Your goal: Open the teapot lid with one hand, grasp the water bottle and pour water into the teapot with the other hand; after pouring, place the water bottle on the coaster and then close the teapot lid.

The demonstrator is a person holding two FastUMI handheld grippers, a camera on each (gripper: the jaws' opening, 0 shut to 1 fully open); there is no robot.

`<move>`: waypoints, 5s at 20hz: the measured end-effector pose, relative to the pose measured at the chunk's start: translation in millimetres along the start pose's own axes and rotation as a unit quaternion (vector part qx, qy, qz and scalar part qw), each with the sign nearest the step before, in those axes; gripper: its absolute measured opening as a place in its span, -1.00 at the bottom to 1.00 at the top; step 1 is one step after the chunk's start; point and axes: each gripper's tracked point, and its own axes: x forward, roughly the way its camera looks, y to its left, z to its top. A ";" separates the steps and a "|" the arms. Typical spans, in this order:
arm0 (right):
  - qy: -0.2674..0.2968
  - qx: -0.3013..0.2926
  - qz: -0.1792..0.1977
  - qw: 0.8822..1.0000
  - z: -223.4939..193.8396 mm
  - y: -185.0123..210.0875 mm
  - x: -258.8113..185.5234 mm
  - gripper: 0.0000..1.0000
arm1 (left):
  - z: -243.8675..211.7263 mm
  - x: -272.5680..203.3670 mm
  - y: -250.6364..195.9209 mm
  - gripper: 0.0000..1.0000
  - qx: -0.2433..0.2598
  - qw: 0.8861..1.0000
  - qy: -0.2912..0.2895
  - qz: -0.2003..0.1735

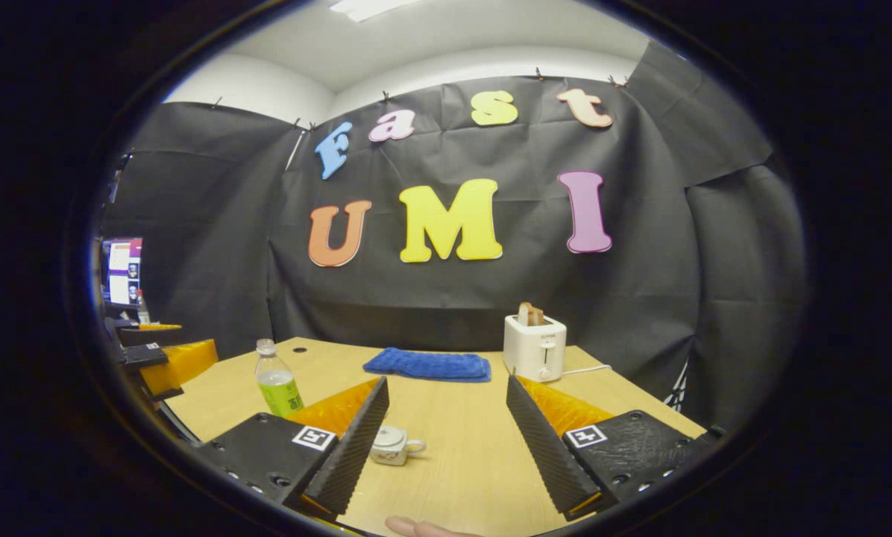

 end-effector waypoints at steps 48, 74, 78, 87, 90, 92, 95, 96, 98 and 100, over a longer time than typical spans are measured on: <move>0.014 -0.006 0.104 0.994 -43.2 50.6 67.6 -0.92 | -71.8 53.7 -24.1 1.00 -0.045 0.994 0.069 -0.078; 0.009 0.021 0.065 0.998 -35.7 -26.0 60.9 -0.92 | -94.3 107.6 -23.1 0.50 0.109 0.992 0.060 -0.032; 0.018 0.020 0.066 0.997 -40.1 -31.4 63.6 -0.92 | -91.8 108.7 -5.1 0.50 0.225 0.972 0.071 -0.005; 0.018 0.009 0.055 0.998 -35.5 -51.4 62.9 -0.92 | -93.5 111.4 -13.7 0.48 0.476 0.875 0.085 0.012; 0.018 0.006 0.039 0.999 -33.7 -68.2 63.3 -0.92 | -106.6 110.0 -22.9 0.49 0.554 0.826 0.106 0.003; 0.023 0.007 0.031 0.999 -33.7 -78.2 63.2 -0.92 | -108.0 106.6 -32.8 0.48 0.596 0.795 0.111 -0.004; 0.020 0.006 0.026 0.999 -31.1 -88.2 61.3 -0.92 | -110.4 106.7 -46.3 0.48 0.637 0.762 0.112 -0.012; 0.019 0.005 0.024 1.000 -30.1 -90.6 60.9 -0.92 | -108.6 109.3 -51.4 0.49 0.651 0.751 0.109 -0.018; 0.017 0.002 0.022 1.000 -29.7 -94.4 60.7 -0.92 | -109.2 110.7 -57.4 0.48 0.674 0.730 0.111 -0.020; 0.016 0.000 0.019 1.000 -28.3 -99.0 60.2 -0.92 | -109.1 112.0 -63.6 0.43 0.692 0.712 0.116 -0.025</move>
